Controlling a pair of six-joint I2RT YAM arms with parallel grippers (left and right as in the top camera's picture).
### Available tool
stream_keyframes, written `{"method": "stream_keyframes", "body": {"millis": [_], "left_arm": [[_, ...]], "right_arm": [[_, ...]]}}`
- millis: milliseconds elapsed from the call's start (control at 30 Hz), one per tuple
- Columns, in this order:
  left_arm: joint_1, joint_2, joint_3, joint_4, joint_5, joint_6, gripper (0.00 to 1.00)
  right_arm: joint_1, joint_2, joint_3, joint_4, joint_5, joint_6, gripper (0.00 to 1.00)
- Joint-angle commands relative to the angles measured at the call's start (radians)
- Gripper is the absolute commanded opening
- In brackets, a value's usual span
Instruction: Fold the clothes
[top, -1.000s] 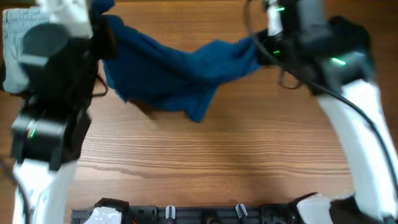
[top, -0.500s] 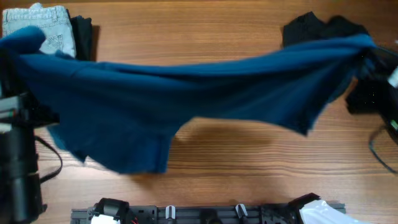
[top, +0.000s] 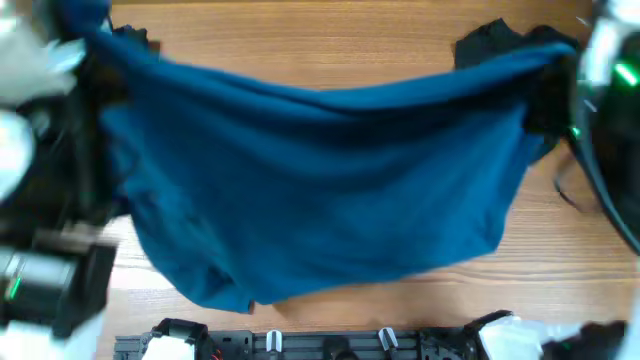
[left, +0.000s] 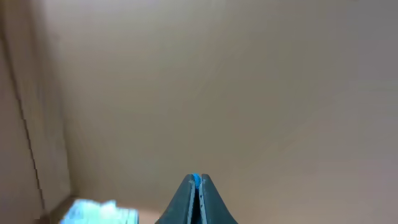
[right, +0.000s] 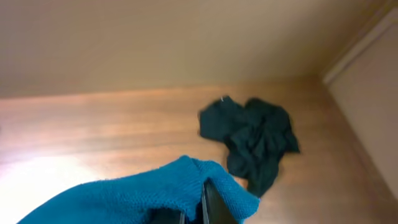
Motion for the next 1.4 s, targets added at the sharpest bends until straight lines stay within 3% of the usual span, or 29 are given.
{"method": "stream_keyframes", "body": {"millis": [0, 100, 233, 333, 467, 600, 800, 933, 1200, 1367], "left_arm": [[0.002, 0.126, 0.01, 0.078, -0.026, -0.002, 0.04], [0.026, 0.256, 0.01, 0.369, -0.025, -0.003, 0.04], [0.06, 0.431, 0.01, 0.924, 0.048, -0.011, 0.04], [0.06, 0.482, 0.025, 1.091, 0.082, -0.032, 0.04], [0.081, 0.482, 0.032, 0.932, 0.192, -0.032, 0.04], [0.14, 0.489, 0.032, 0.628, 0.312, -0.084, 0.04], [0.237, 0.549, 0.032, 0.186, 0.317, -0.124, 0.04], [0.267, 0.553, 0.032, -0.001, 0.332, -0.188, 0.04], [0.265, 0.511, 0.032, -0.46, 0.601, -0.19, 0.04], [0.26, 0.449, 0.032, -0.651, 0.642, -0.189, 0.04]], "right_arm": [[-0.066, 0.102, 0.004, 0.078, 0.026, 0.0, 0.04], [-0.144, 0.205, 0.004, 0.355, -0.046, -0.062, 0.04], [-0.207, 0.311, 0.004, 0.786, -0.241, -0.208, 0.04], [-0.209, 0.339, 0.004, 0.996, -0.27, -0.252, 0.05], [-0.213, 0.37, 0.004, 1.039, -0.27, -0.296, 0.04], [-0.238, 0.43, 0.004, 0.874, -0.314, -0.27, 0.04], [-0.271, 0.543, 0.002, 0.567, -0.429, -0.15, 0.05], [-0.273, 0.55, 0.002, 0.435, -0.491, -0.151, 0.04], [-0.273, 0.549, 0.002, 0.031, -0.523, -0.191, 0.04], [-0.273, 0.54, 0.002, -0.097, -0.621, -0.25, 0.04]]}}
